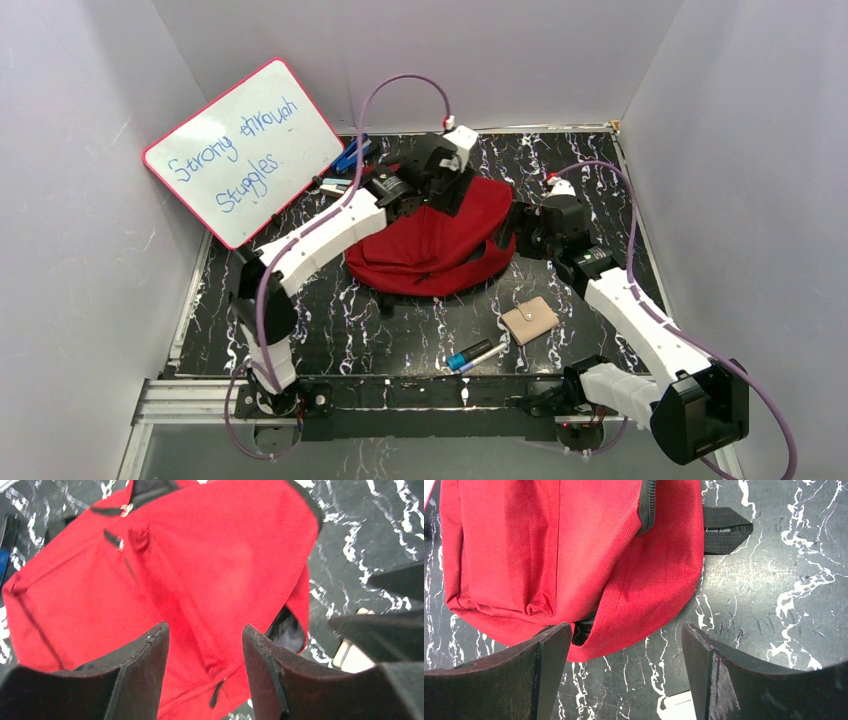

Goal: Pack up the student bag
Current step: Zip the student bag at the center of the board.

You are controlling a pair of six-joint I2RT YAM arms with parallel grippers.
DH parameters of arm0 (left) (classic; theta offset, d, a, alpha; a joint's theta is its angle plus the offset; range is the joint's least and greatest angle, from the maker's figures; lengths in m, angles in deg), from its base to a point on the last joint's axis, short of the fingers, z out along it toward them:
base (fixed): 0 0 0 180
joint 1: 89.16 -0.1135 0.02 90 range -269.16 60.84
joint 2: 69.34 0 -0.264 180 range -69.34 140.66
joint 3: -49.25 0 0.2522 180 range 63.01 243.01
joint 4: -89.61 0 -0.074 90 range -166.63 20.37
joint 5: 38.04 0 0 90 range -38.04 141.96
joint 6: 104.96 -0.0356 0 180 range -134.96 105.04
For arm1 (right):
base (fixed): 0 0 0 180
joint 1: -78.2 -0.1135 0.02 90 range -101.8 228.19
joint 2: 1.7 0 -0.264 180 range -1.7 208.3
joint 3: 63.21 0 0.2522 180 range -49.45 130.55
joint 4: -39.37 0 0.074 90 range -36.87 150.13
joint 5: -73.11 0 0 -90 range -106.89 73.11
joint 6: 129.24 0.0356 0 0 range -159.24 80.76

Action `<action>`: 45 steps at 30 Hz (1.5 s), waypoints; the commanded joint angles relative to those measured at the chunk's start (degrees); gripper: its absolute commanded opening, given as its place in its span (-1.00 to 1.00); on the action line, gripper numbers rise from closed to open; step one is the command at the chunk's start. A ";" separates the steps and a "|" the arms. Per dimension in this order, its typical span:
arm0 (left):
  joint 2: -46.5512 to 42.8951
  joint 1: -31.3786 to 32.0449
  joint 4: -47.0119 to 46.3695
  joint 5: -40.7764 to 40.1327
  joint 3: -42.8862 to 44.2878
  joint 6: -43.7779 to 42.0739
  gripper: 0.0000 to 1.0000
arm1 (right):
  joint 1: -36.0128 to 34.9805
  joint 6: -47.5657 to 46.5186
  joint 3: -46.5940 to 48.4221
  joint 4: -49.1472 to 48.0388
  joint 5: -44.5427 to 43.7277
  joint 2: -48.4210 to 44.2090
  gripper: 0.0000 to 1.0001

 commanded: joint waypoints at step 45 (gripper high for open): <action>-29.18 -10.66 -18.53 8.12 -55.51 13.07 0.02 | -27.47 19.25 16.21 -6.35 -2.44 35.89 0.22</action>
